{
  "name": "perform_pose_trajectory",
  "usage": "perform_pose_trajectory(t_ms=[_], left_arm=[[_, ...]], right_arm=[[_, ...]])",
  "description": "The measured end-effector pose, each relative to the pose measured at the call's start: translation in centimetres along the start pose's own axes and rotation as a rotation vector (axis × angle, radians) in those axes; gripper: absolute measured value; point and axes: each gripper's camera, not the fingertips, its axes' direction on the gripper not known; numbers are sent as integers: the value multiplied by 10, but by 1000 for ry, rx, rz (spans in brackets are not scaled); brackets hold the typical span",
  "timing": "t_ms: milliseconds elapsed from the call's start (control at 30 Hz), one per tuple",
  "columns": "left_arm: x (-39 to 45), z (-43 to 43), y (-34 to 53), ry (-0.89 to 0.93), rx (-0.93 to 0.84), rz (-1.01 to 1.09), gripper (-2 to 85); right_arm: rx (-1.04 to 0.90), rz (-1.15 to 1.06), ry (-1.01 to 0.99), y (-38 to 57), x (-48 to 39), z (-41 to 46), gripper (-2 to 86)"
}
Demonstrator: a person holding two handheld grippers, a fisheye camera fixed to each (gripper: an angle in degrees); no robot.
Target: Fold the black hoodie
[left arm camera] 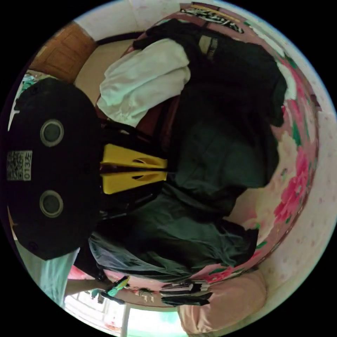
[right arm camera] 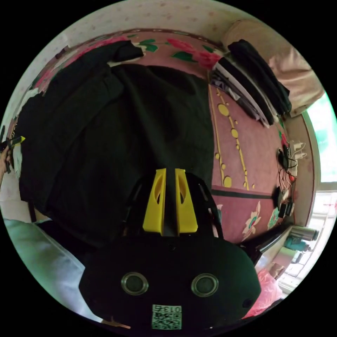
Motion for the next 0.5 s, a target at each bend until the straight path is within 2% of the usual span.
perform_pose_trajectory(t_ms=[100, 133, 200, 267, 367, 500], left_arm=[[-9, -9, 18, -65, 16, 18, 7], [-14, -7, 21, -48, 12, -5, 8], [-33, -5, 34, 136, 54, -116, 17], [-36, -16, 43, 176, 83, -117, 34], [-10, -43, 58, 157, 124, 80, 69], [72, -46, 76, 183, 50, 410, 97]], right_arm=[[-79, -5, 74, -4, -2, 35, 11], [-31, -11, 87, -2, -2, 32, 9], [-41, -21, 57, -5, 2, 30, 2], [-68, 32, 38, -9, 15, 20, 0], [115, 107, 2, -3, 36, -13, -1], [199, 62, -40, -33, 39, -24, 0]])
